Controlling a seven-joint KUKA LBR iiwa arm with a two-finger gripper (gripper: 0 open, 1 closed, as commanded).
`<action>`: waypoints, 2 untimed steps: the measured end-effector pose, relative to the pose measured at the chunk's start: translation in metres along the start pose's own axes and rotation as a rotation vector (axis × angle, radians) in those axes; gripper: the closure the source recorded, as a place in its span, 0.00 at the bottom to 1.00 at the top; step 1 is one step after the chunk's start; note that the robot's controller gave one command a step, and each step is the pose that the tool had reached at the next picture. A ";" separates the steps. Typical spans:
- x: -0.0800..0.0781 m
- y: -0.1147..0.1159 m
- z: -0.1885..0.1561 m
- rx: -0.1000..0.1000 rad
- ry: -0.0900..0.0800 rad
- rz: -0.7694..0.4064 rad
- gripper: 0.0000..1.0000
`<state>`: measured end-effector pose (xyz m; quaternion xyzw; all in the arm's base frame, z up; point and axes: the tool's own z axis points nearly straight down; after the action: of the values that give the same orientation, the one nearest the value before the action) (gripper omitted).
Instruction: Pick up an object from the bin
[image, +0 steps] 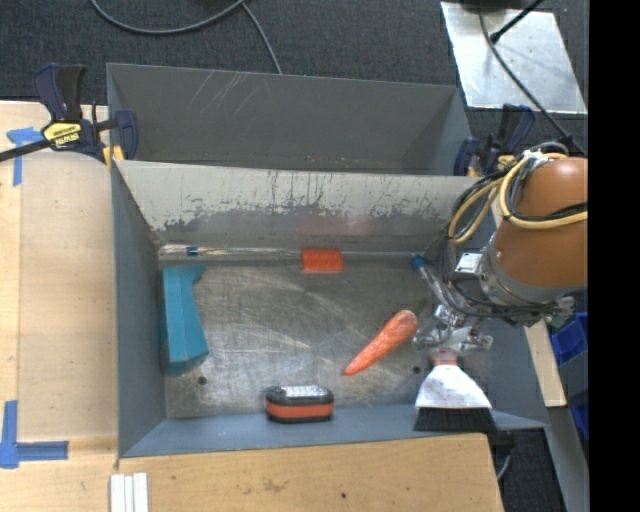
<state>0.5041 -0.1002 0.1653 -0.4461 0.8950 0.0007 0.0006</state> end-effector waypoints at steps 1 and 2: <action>0.011 -0.007 -0.014 -0.002 0.001 0.007 1.00; 0.020 -0.015 -0.047 0.002 -0.001 0.095 1.00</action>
Offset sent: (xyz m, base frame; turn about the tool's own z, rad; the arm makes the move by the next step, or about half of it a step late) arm -0.0014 -0.0496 0.1078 -0.3419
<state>0.5038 -0.1254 0.2125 -0.4029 0.9153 0.0000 0.0013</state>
